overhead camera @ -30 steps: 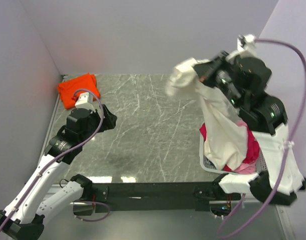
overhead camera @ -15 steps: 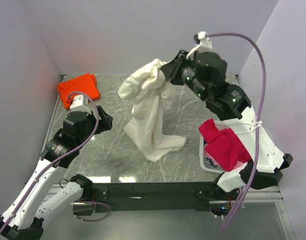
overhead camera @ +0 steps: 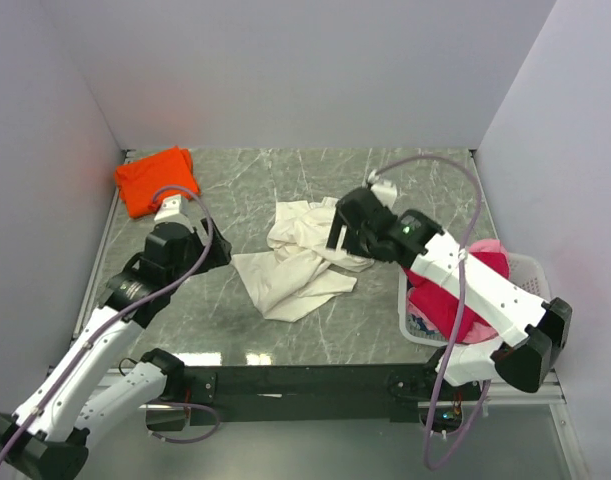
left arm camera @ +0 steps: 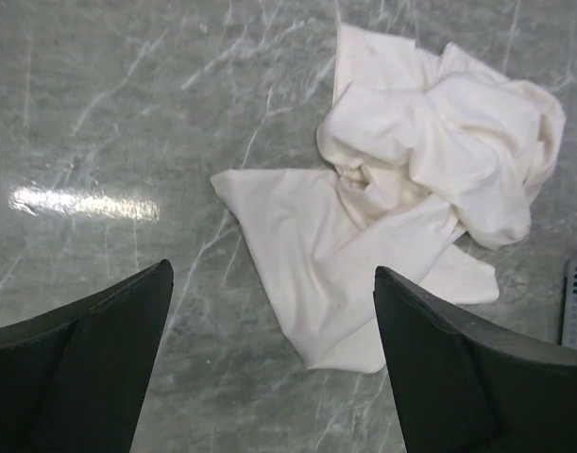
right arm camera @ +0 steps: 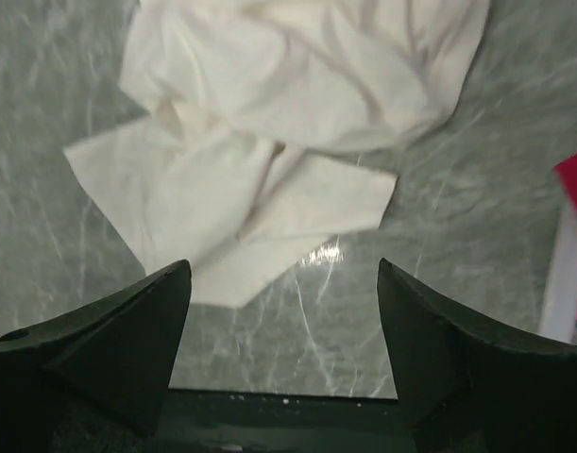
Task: Fold and stack the t-shirts
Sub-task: Flatten the tshirt out
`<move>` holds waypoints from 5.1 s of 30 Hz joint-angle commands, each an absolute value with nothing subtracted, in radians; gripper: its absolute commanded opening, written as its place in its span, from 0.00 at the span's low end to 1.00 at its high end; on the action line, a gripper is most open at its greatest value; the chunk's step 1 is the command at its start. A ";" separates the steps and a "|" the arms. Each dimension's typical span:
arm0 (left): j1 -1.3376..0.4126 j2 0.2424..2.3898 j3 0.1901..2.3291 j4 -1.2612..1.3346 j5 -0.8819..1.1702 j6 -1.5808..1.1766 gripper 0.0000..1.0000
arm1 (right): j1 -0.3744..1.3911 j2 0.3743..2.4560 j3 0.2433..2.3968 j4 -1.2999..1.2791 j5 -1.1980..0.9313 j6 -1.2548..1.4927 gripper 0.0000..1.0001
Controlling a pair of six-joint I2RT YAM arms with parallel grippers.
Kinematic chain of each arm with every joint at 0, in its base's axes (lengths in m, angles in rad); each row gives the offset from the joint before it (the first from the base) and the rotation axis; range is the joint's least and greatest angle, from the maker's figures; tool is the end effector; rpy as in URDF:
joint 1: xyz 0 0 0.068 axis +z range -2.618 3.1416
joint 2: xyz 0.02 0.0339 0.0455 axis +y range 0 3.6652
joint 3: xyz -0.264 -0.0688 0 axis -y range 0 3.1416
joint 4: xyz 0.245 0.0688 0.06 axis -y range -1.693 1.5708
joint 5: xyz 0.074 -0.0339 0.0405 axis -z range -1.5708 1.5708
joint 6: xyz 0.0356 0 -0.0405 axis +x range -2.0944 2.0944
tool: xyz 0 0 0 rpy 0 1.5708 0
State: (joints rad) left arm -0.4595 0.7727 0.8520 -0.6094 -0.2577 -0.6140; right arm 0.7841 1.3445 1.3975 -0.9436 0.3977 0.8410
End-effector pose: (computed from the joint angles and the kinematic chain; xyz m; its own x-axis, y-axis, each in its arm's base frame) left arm 0.1510 -0.0646 0.3222 -0.5039 -0.3722 -0.7794 -0.0716 0.9173 -0.3917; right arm 0.2005 0.1805 0.3606 -0.7237 0.2487 -0.6437 0.0912 0.9591 0.2680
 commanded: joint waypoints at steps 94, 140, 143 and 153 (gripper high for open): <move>-0.252 1.577 0.885 -0.261 0.003 -0.494 0.39 | 0.706 1.568 1.355 -0.968 0.469 0.813 0.00; 0.041 1.029 0.766 -0.357 -0.152 -0.477 0.01 | 0.703 1.274 1.098 -1.124 0.436 0.963 0.23; 0.043 1.025 0.738 -0.348 -0.129 -0.450 0.01 | 0.719 1.298 1.132 -1.149 0.448 0.960 0.46; 0.038 1.040 0.719 -0.305 -0.031 -0.440 0.01 | 0.948 1.299 1.134 -0.885 0.282 0.868 0.52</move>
State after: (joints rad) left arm 0.0372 1.0298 0.7124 -0.3523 -0.0654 -0.4641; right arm 0.8867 1.2934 1.1233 -1.0237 0.3454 0.8860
